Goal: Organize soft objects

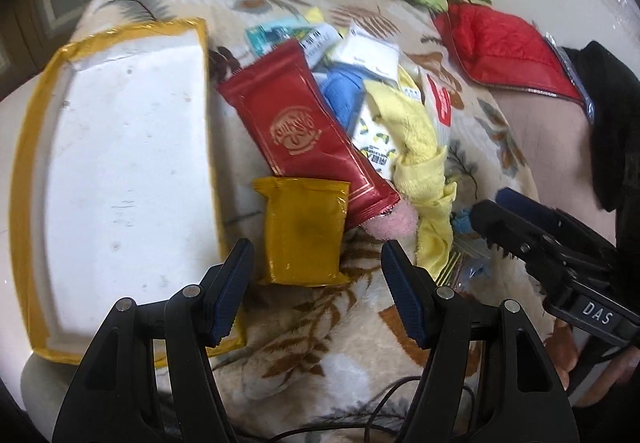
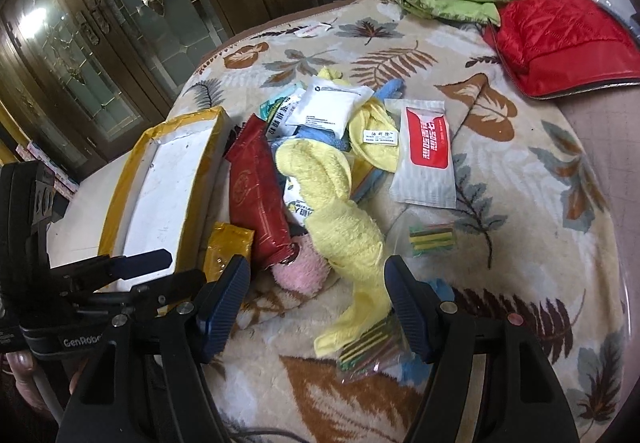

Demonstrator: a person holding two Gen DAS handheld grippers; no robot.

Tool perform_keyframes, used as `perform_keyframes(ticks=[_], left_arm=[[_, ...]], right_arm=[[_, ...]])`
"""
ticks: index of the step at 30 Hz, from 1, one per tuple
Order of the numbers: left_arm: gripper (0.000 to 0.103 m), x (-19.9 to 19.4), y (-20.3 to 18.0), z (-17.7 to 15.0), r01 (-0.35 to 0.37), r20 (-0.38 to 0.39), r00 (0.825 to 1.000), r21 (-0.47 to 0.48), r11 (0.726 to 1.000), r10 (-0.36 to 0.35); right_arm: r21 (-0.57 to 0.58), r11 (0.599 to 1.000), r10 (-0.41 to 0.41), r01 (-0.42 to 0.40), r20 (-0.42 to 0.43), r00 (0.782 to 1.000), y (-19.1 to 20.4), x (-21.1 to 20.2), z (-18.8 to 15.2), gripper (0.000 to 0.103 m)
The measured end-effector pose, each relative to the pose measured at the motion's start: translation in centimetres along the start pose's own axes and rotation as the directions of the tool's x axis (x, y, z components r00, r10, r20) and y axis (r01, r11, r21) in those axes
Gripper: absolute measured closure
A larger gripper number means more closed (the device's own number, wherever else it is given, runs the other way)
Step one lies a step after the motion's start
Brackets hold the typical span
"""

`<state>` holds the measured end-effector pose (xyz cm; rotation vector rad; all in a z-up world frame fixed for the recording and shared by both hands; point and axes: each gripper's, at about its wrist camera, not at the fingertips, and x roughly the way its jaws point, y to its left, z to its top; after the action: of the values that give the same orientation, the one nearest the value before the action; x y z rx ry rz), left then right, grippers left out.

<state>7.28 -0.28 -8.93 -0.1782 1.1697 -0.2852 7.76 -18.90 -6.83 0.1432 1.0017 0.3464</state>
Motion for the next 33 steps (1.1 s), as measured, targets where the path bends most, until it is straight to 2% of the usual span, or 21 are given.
perform_keyframes(ticks=[8,11,14,20,22,23,24,26,33], left_arm=[[0.037,2.8,-0.5,1.6,-0.017,-0.09,0.996,0.057,0.998,0.022],[0.045,3.7,-0.4,1.9,-0.017,-0.128,0.991,0.066,0.998,0.025],[0.045,4.5,-0.2,2.0,-0.045,-0.146,0.988,0.079,0.996,0.056],[0.045,5.7,1.2,2.1,-0.026,-0.184,0.982,0.031,0.999,0.031],[0.046,5.9,1.6,2.1,-0.01,-0.183,0.983,0.017,1.0,0.013],[0.057,5.7,1.5,2.0,-0.017,-0.178,0.984,0.019,1.0,0.02],[0.058,5.6,1.4,2.0,-0.032,-0.174,0.984,0.031,0.999,0.037],[0.063,5.3,1.4,1.8,-0.03,-0.169,0.985,0.029,0.999,0.035],[0.064,3.5,1.1,0.9,0.009,-0.12,0.993,-0.004,1.0,-0.009]], right_arm=[[-0.005,1.0,0.027,-0.027,-0.031,0.999,-0.6,2.4,1.1,0.045],[-0.004,1.0,0.027,-0.027,-0.047,0.999,-0.8,3.5,1.4,0.05],[0.002,1.0,0.023,-0.022,-0.064,0.998,-1.2,4.5,1.5,0.055],[-0.01,1.0,0.0,-0.001,-0.07,0.998,-1.7,5.8,1.8,0.056],[-0.021,1.0,-0.004,0.002,-0.064,0.998,-1.6,6.0,1.9,0.057],[-0.031,0.999,-0.017,0.015,-0.065,0.998,-1.7,6.2,2.0,0.057],[-0.037,0.999,-0.026,0.024,-0.066,0.997,-1.6,6.3,1.9,0.064],[-0.042,0.999,-0.031,0.028,-0.063,0.998,-1.8,6.3,2.0,0.067],[-0.042,0.999,-0.016,0.014,-0.038,0.999,-1.4,4.6,2.1,0.076]])
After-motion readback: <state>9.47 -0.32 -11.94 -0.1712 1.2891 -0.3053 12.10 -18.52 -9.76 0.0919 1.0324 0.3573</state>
